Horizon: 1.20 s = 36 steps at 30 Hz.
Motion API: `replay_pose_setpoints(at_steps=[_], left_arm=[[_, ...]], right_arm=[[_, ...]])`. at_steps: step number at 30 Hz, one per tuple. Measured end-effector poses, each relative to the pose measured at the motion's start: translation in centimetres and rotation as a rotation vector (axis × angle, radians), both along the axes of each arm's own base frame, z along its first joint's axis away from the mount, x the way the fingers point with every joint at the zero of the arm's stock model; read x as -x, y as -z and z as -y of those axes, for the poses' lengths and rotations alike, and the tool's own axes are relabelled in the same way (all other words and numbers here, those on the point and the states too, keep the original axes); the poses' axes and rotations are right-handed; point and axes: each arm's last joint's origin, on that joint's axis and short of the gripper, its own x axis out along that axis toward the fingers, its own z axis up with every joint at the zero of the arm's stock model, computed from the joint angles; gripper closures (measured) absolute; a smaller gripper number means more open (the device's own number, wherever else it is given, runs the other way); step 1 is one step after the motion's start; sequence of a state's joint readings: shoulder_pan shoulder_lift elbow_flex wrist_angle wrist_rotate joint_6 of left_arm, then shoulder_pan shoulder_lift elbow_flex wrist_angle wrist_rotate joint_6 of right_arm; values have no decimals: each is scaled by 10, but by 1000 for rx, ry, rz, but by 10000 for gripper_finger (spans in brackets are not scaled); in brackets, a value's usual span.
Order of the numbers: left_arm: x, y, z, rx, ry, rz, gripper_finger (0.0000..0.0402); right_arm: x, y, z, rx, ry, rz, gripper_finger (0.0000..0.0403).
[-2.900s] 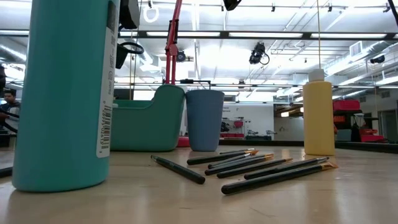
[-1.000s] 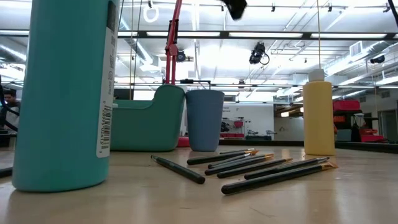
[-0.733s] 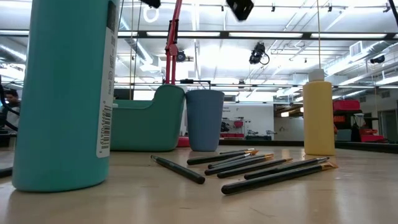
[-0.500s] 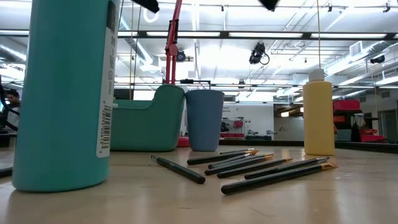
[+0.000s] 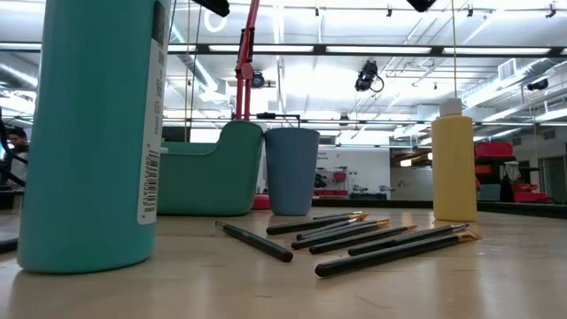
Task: Pick & Place Paint Supplies
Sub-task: Put the red orange paint bottle into the green bin
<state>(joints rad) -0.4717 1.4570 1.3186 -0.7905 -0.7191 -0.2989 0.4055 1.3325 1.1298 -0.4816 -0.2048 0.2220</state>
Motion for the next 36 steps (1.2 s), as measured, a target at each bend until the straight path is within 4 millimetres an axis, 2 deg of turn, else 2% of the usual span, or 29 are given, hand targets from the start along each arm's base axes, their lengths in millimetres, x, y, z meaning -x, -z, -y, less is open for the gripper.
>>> replay_pose_setpoints(at_steps=[4,9,14,21,30,36], left_arm=[[0,0,0,1,10,-10,286],[0,1,0,2,21,-17,286],[1,-1,-2,-68,-30,15,286],[4,-21,-15,7,-31,110,286],[5,-43,-33,32,-29,226,286],[3,-43,-38,102,-65,249,286]], right_arm=[[10,-7,-15,-8,-125,61,179],[37,-20,-32,38,-94,107,179],[65,-17,-51,183,-60,114,179],[80,1,-87,241,-106,82,179],[110,18,-115,208,-86,-69,179],[121,53,-123,139,-14,-159,179]])
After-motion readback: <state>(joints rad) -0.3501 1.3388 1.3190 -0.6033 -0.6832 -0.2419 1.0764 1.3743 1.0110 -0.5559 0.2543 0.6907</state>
